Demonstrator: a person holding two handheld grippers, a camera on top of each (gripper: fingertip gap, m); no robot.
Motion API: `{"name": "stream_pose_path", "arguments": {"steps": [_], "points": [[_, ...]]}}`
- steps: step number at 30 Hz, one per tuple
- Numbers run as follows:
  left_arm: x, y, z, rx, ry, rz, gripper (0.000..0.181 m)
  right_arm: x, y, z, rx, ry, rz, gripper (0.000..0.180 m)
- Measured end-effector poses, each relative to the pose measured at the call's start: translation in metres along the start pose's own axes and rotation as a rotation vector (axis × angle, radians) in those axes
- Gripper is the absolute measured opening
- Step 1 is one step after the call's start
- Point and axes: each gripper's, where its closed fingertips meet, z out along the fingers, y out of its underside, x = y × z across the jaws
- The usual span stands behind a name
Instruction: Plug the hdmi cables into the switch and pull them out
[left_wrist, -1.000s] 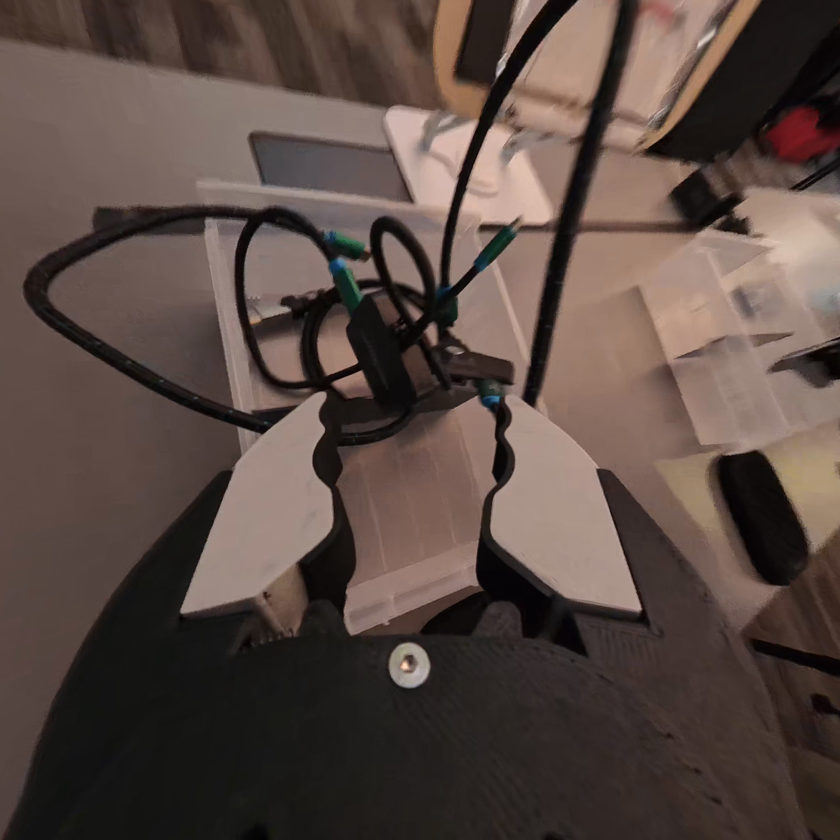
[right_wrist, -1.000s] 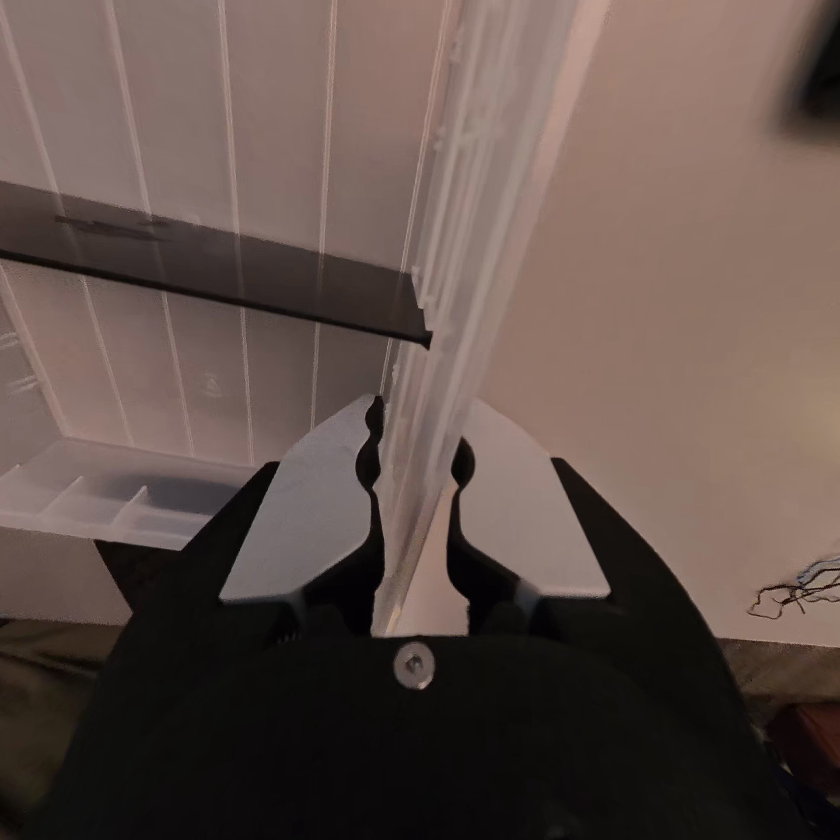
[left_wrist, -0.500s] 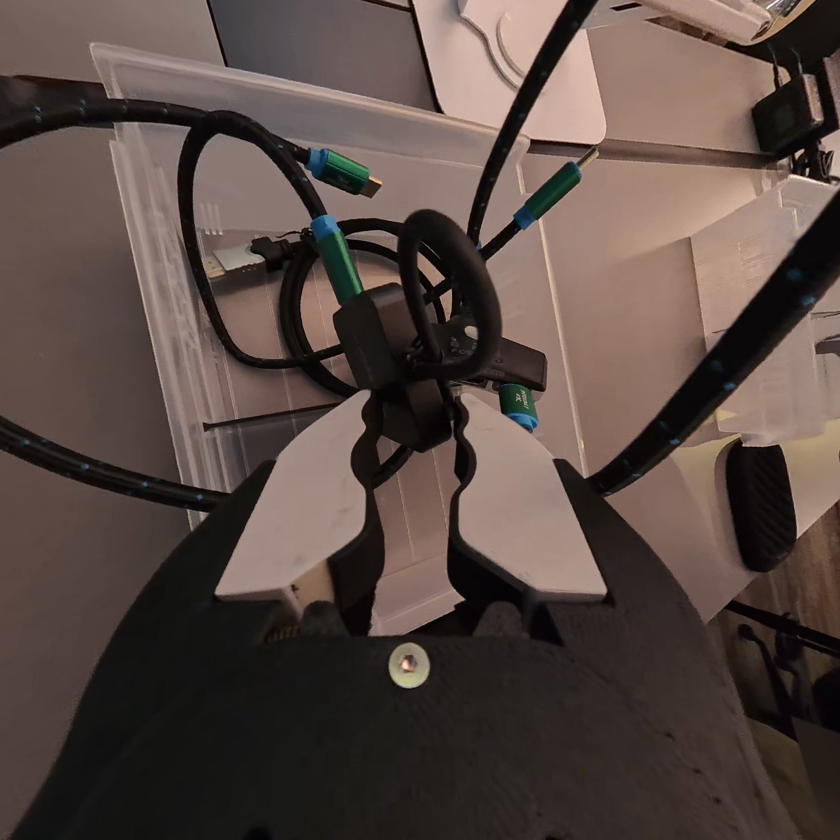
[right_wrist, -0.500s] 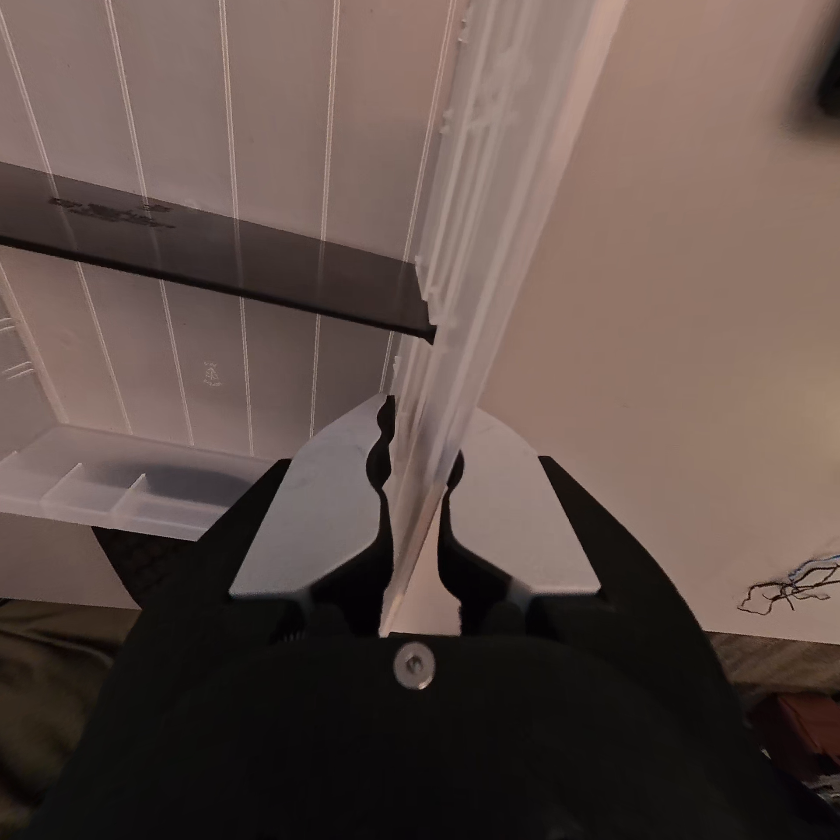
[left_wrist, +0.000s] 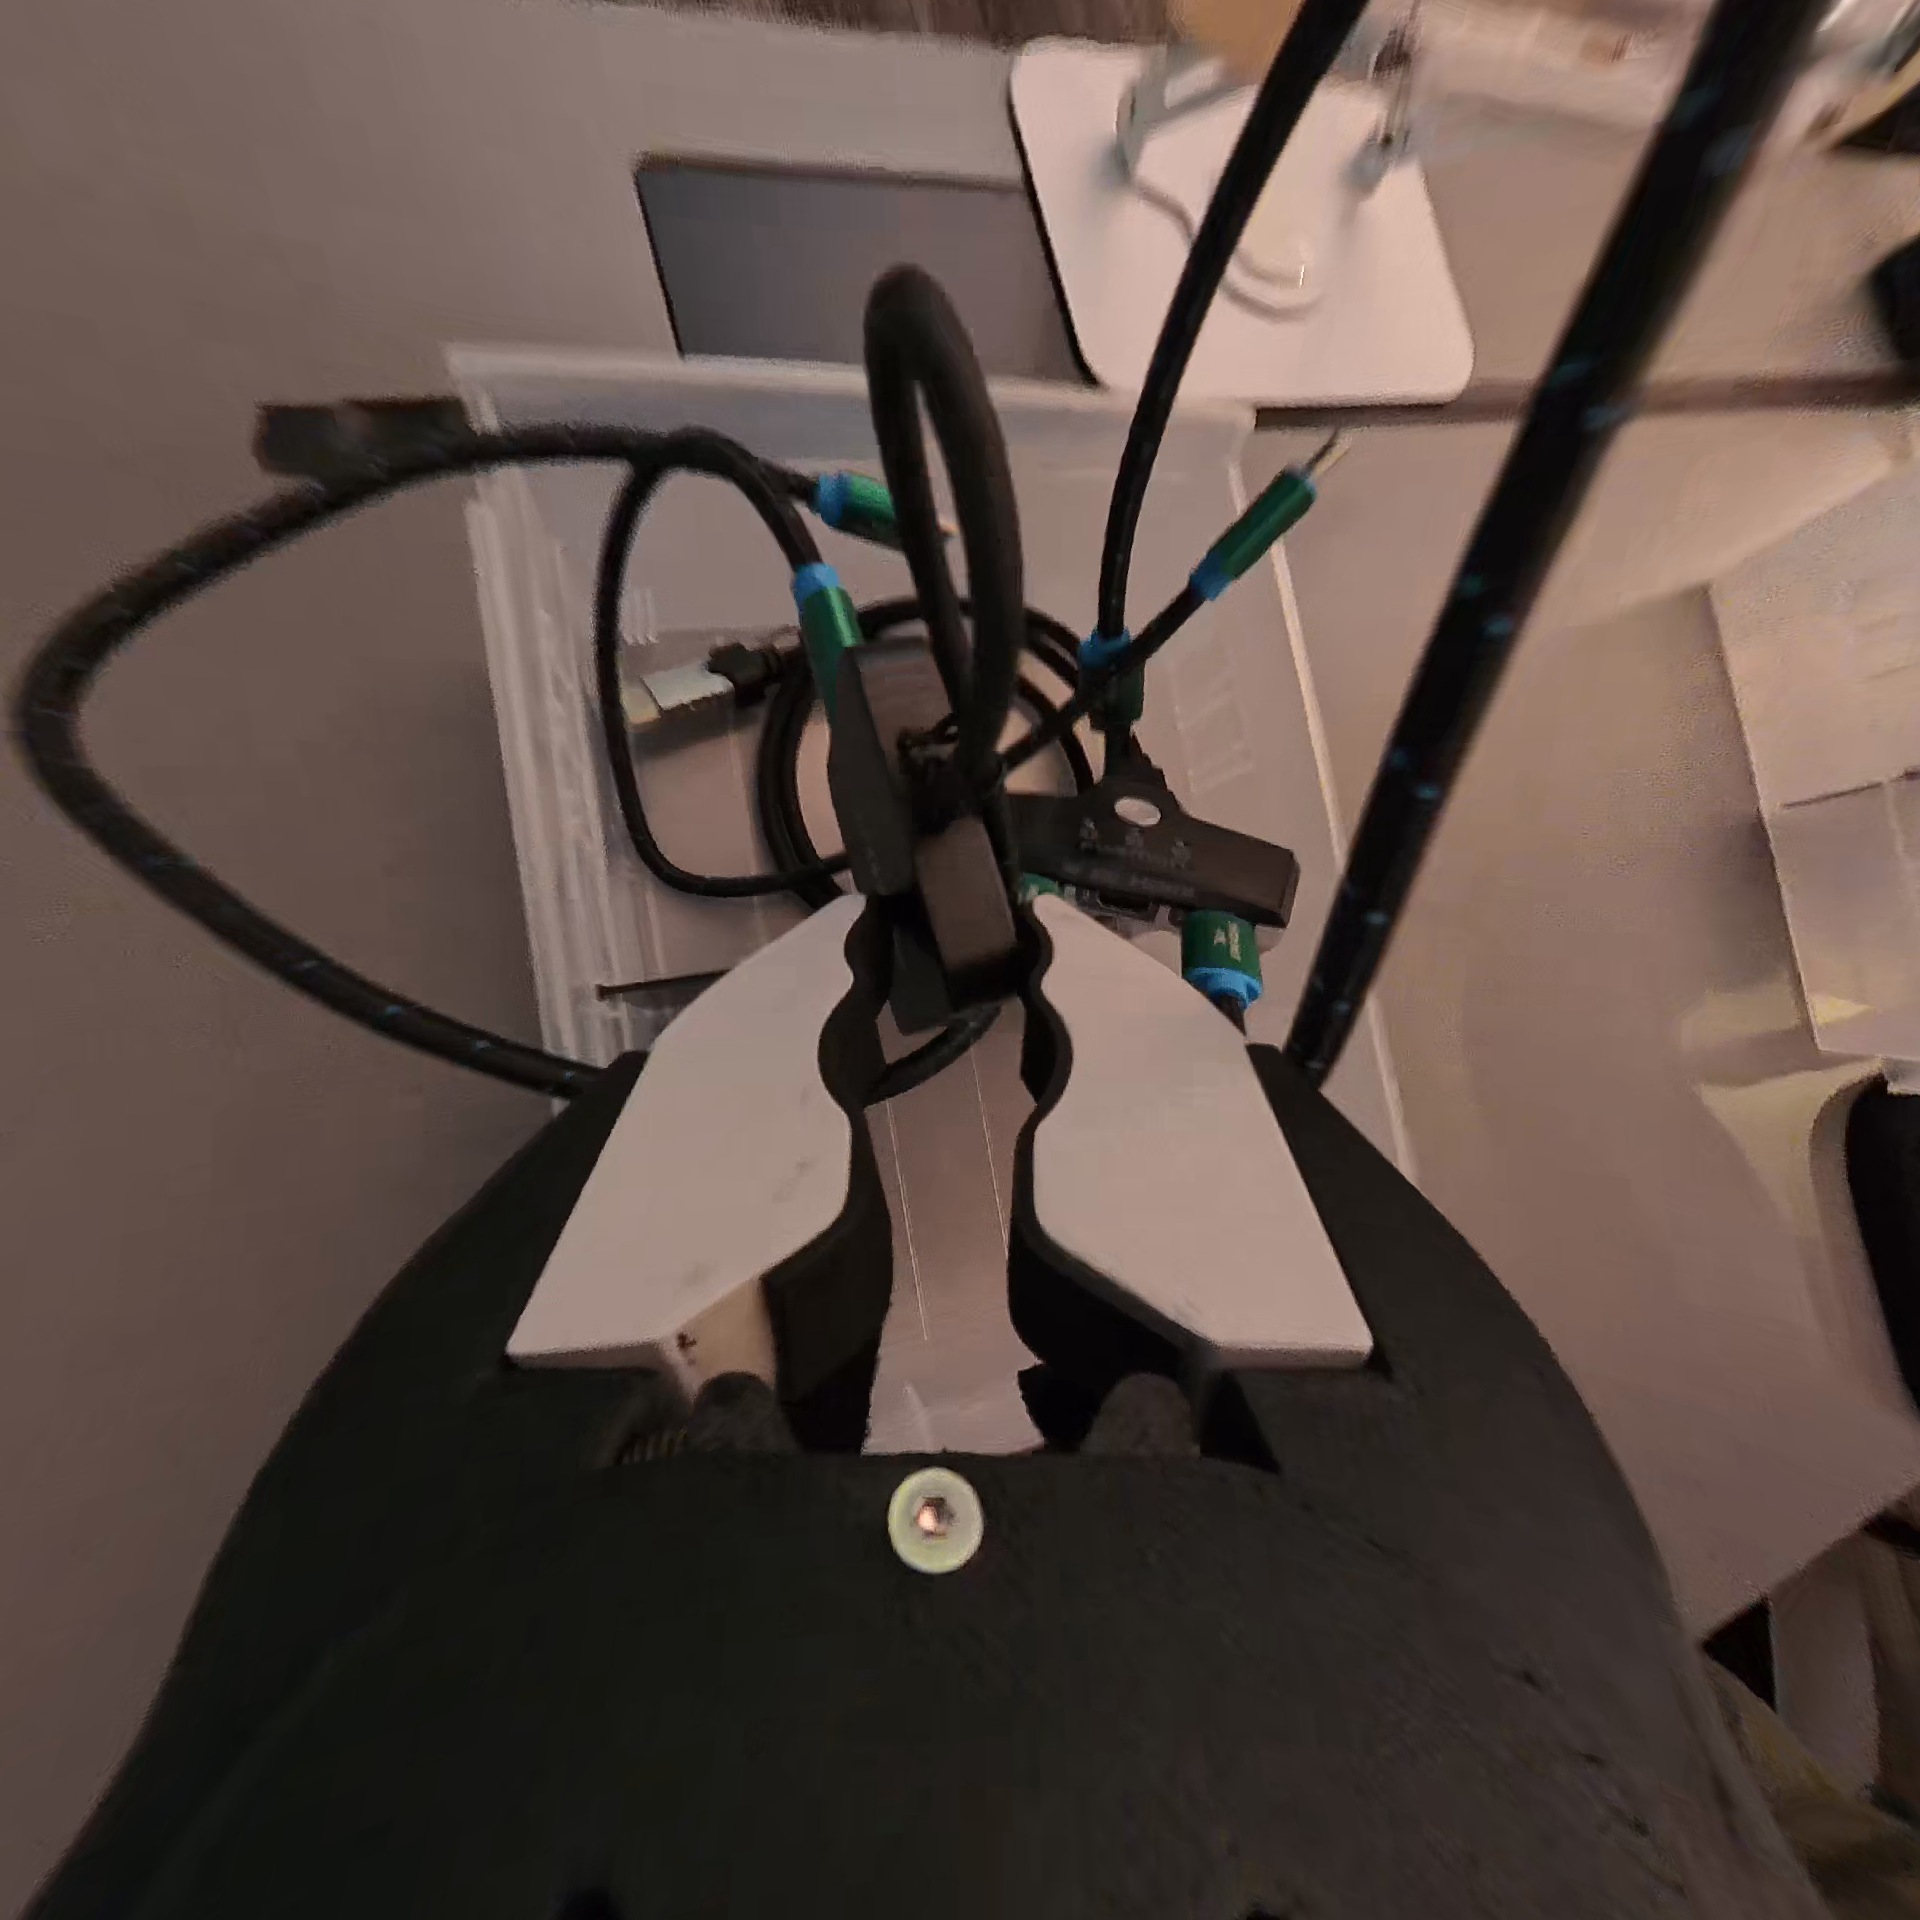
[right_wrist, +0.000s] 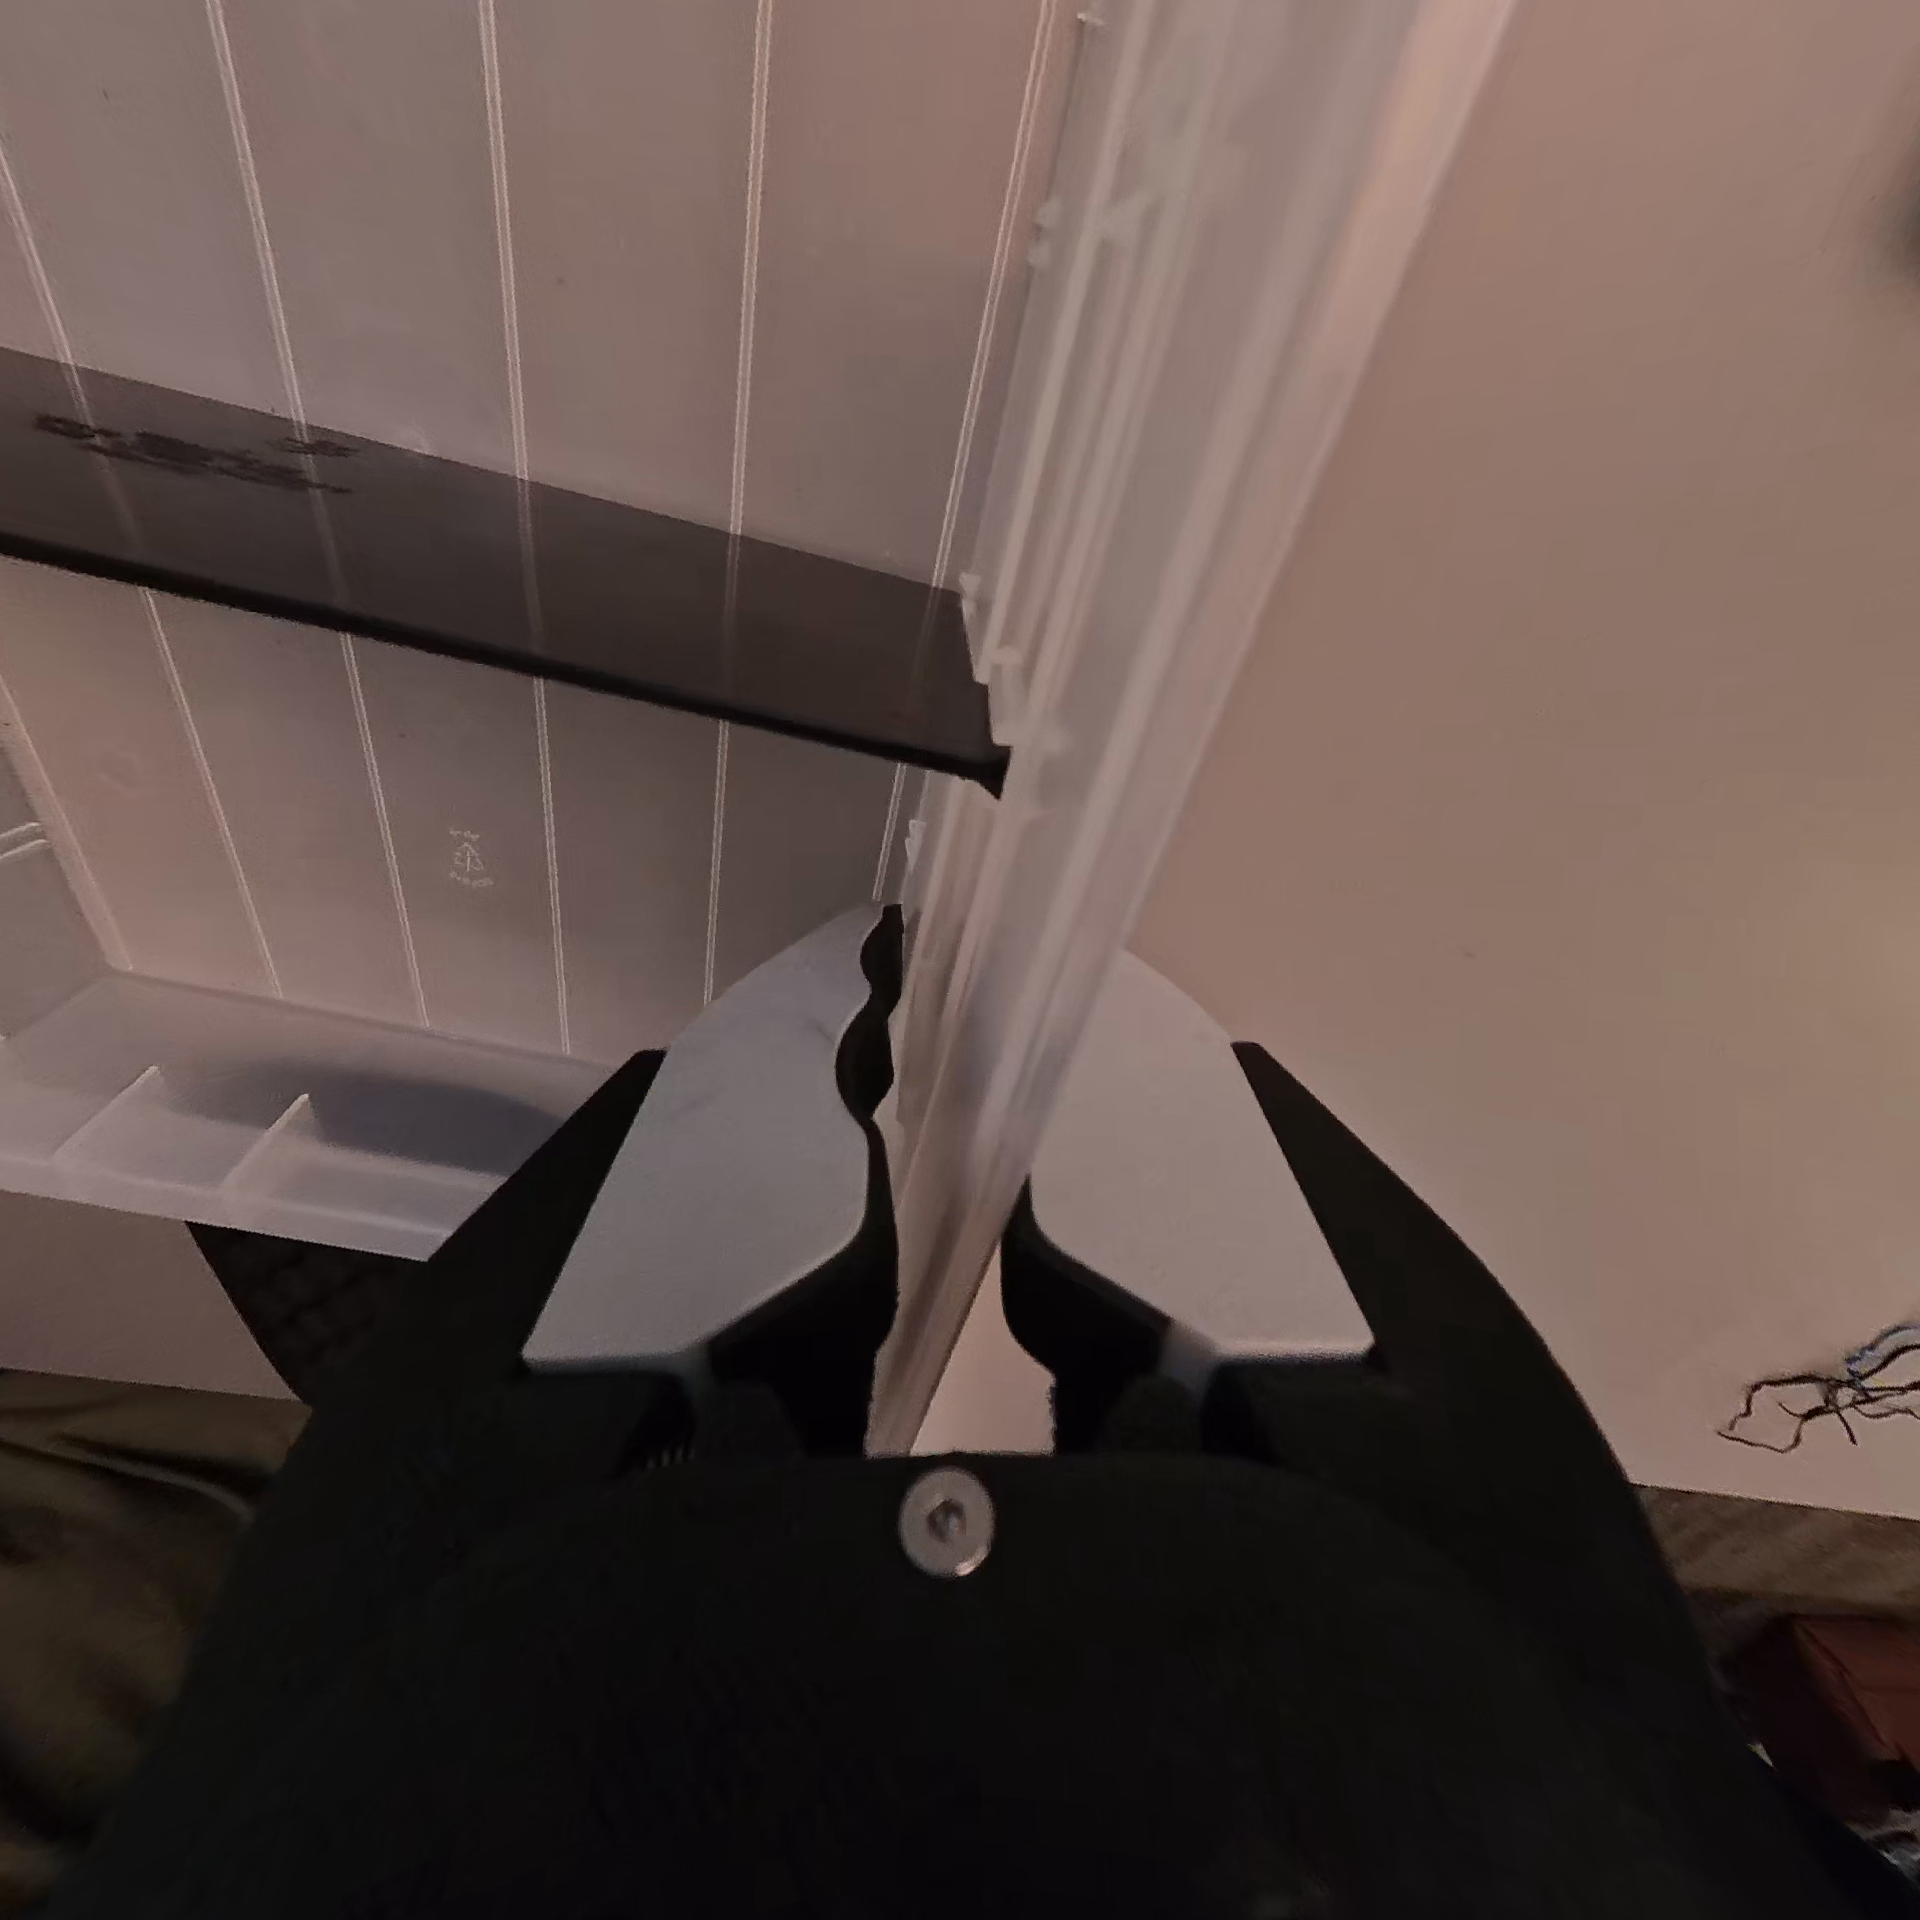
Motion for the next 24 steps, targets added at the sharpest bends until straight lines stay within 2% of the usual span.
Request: {"name": "stream_pose_path", "arguments": {"steps": [5, 15, 24], "points": [[-0.003, -0.028, -0.037, 0.231, 0.003, 0.024, 0.019, 0.000, 0.000, 0.000, 0.011, -0.012, 0.002, 0.018], [0.020, -0.055, -0.102, 0.512, -0.045, 0.173, 0.019, -0.001, 0.001, 0.002, 0.021, -0.040, 0.012, 0.019], [0.033, -0.064, -0.169, 0.755, -0.181, 0.244, 0.019, -0.001, 0.004, 0.002, 0.013, -0.033, 0.017, 0.021]]}}
